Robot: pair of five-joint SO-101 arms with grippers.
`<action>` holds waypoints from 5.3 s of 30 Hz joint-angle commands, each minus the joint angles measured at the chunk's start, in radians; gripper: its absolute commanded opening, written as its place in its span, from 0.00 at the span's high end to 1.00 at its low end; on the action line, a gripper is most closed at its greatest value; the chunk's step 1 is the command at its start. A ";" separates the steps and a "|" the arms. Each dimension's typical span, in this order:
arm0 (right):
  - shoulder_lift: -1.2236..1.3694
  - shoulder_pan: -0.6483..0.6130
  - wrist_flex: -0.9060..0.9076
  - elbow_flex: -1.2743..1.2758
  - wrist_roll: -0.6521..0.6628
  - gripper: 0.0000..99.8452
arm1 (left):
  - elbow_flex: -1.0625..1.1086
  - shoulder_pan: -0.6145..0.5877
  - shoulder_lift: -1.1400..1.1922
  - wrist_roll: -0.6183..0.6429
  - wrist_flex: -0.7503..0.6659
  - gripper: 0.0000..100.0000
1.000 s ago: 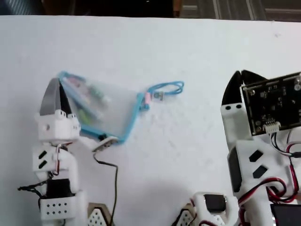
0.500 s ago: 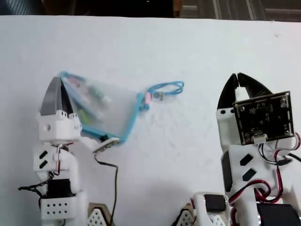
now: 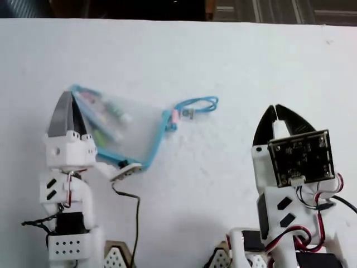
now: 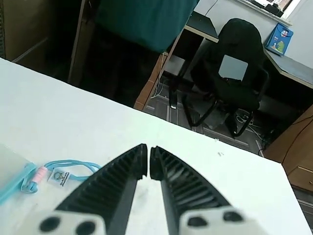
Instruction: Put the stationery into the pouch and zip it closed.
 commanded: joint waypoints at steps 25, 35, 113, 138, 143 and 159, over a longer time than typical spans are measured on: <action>-0.209 -0.004 -0.018 0.187 0.000 0.98 | -0.006 0.002 -0.013 0.012 -0.011 0.97; -0.219 -0.004 -0.018 0.196 0.000 0.98 | -0.005 -0.008 -0.013 0.655 -0.009 0.97; -0.598 0.001 -0.051 1.419 -0.318 0.98 | -0.005 -0.062 -0.012 1.350 0.901 0.97; -0.598 0.001 -0.051 1.419 -0.318 0.98 | -0.005 -0.062 -0.012 1.350 0.893 0.97; -0.598 0.001 -0.051 1.419 -0.318 0.98 | -0.005 -0.062 -0.012 1.350 0.893 0.97; -0.598 0.001 -0.051 1.419 -0.318 0.98 | -0.005 -0.062 -0.012 1.350 0.893 0.97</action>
